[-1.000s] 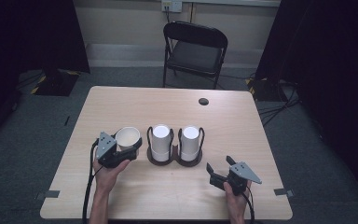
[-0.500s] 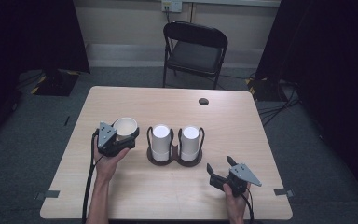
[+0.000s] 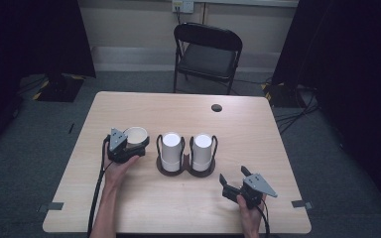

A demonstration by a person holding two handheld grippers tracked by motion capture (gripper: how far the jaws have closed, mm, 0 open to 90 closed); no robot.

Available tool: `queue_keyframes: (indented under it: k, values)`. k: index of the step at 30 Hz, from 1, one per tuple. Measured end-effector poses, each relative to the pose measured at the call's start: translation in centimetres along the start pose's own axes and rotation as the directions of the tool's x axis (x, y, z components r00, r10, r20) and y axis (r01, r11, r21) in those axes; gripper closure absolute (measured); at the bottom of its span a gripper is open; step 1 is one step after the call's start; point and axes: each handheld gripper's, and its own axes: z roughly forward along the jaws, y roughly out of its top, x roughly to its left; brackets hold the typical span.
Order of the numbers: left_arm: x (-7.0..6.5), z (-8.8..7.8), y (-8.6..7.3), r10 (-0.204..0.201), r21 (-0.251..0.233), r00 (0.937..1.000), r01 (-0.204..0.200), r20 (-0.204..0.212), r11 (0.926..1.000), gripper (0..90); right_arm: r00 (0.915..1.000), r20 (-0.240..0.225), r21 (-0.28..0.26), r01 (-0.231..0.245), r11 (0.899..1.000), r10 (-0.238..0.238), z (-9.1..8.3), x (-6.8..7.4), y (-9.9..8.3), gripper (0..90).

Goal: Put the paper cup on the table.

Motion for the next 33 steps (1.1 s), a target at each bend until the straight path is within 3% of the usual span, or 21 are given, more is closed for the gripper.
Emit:
queue_keyframes:
  k: [12, 16, 19, 21, 26, 29, 33]
  values:
    - [0.0, 0.3, -1.2, -0.027, 0.039, 0.9992, 0.026, 0.029, 0.9989, 18.3, 0.9999, -0.012, 0.002, 0.004, 1.0, -0.004, 0.0, 0.0, 0.0, 14.1]
    - [-0.5, 0.4, -1.4, 0.015, 0.067, 0.9997, -0.016, 0.022, 0.9976, 17.3, 0.9999, -0.011, 0.003, 0.006, 1.0, -0.006, 0.0, 0.0, 0.0, 14.1]
    - [-0.6, 0.4, -1.4, 0.017, 0.074, 0.9992, -0.02, 0.037, 0.9971, 15.3, 0.9999, -0.013, 0.003, 0.005, 1.0, -0.005, 0.0, 0.0, 0.0, 14.2]
    - [-0.7, 0.5, -1.7, 0.028, 0.082, 0.9993, -0.03, 0.025, 0.9962, 15.4, 0.9999, -0.013, 0.002, 0.004, 1.0, -0.004, 0.0, 0.1, 0.0, 14.1]
    - [-0.3, 0.4, -1.7, 0.006, 0.089, 0.9995, -0.009, 0.032, 0.996, 15.3, 0.9999, -0.015, -0.003, 0.001, 1.0, -0.001, 0.0, 0.0, 0.0, 14.1]
    - [-0.4, 0.5, -2.0, 0.025, 0.124, 0.9994, -0.028, 0.026, 0.9919, 15.4, 0.9997, -0.026, 0.001, -0.001, 1.0, 0.001, -0.1, 0.0, 0.0, 14.3]
    - [-0.3, 0.3, -2.1, 0.027, 0.135, 0.9996, -0.028, 0.012, 0.9904, 15.4, 0.9997, -0.025, 0.001, -0.004, 1.0, 0.004, -0.1, 0.0, 0.0, 14.3]
